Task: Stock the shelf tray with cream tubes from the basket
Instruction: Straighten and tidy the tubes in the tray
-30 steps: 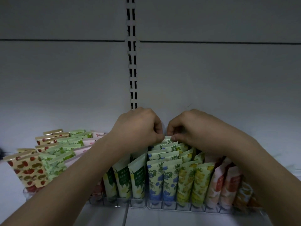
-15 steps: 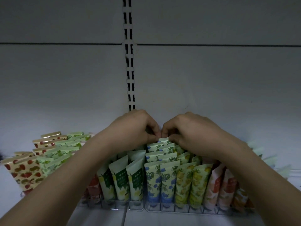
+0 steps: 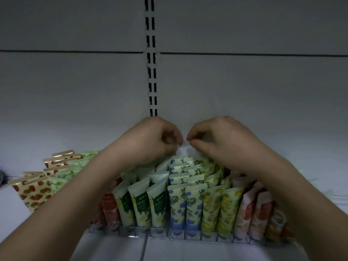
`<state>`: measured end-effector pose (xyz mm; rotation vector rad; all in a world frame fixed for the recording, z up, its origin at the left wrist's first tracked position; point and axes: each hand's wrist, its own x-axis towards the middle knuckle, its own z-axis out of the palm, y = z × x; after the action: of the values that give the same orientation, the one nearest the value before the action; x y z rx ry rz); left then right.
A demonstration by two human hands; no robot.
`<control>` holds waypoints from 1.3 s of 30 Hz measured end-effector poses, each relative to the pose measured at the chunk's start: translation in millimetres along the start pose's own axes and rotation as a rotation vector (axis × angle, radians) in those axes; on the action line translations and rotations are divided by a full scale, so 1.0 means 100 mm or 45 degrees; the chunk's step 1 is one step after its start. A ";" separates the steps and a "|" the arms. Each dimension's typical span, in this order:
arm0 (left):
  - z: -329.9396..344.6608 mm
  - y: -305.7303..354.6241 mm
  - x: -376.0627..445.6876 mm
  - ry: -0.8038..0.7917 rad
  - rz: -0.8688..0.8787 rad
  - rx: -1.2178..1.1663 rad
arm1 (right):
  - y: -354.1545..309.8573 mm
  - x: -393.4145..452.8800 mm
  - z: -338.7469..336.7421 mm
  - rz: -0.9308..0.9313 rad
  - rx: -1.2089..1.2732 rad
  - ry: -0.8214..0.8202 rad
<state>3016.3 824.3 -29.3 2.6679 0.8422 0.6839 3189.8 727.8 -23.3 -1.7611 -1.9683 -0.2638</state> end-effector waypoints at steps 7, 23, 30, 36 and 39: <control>-0.38 0.18 -0.38 0.212 0.009 -0.057 | -0.26 -0.17 -0.44 -0.007 0.210 0.181; -0.08 -0.32 -1.15 0.324 0.284 0.277 | -0.88 -0.49 0.34 -0.040 0.140 -0.049; -0.05 -0.38 -1.16 0.334 0.214 0.196 | -0.91 -0.48 0.38 -0.073 0.004 -0.077; -0.02 -0.39 -1.15 0.365 0.239 0.199 | -0.96 -0.49 0.47 -0.027 -0.006 0.048; 0.02 -0.38 -1.14 0.388 0.251 0.176 | -0.98 -0.51 0.47 0.012 -0.016 0.058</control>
<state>2917.3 786.3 -86.0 2.8397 0.7250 1.1419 3086.4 688.8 -71.0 -1.7563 -1.9303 -0.3108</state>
